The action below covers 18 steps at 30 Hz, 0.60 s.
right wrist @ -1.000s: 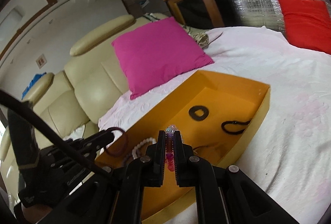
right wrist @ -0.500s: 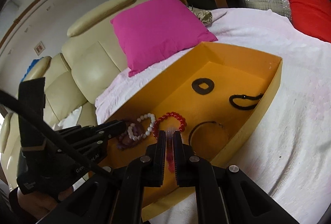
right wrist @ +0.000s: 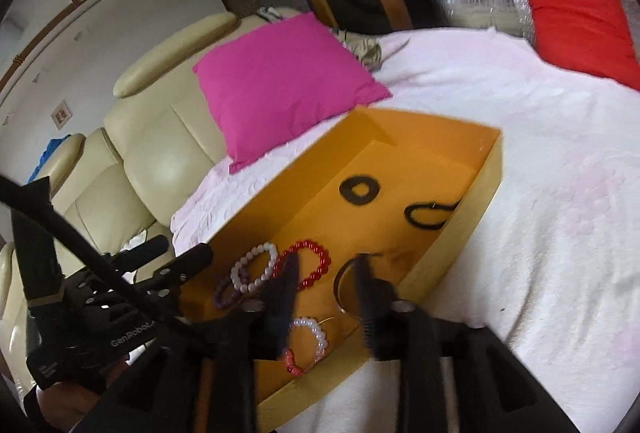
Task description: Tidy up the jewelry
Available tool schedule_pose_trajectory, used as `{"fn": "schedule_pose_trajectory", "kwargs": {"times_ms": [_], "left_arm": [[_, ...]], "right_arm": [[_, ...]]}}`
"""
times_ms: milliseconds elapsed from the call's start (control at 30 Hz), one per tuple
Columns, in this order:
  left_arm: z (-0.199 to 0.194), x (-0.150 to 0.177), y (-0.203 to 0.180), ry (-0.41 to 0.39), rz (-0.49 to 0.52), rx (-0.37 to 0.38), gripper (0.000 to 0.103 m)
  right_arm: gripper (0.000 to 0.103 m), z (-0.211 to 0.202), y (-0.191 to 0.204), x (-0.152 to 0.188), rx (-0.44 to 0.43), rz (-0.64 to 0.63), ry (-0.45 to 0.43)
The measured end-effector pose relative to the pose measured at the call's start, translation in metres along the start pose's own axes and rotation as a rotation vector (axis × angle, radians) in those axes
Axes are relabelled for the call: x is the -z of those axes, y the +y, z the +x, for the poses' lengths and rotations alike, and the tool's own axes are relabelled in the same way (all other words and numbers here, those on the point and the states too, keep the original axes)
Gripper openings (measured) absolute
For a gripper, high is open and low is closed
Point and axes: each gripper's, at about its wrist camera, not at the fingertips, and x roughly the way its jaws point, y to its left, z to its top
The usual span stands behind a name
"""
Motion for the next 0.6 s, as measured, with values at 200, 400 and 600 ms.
{"fn": "schedule_pose_trajectory", "kwargs": {"times_ms": [200, 400, 600], "left_arm": [[-0.041, -0.012, -0.003, -0.061, -0.003, -0.054, 0.079], [-0.096, -0.025, 0.008, -0.111, -0.026, -0.116, 0.084], [-0.167, -0.029, 0.019, -0.237, -0.051, -0.203, 0.086]], "right_arm": [[0.048, -0.031, 0.011, -0.005, 0.067, -0.039, -0.068], [0.049, -0.081, 0.036, 0.004, 0.243, -0.082, -0.112], [0.053, -0.15, 0.067, 0.015, 0.323, -0.082, -0.162]]}}
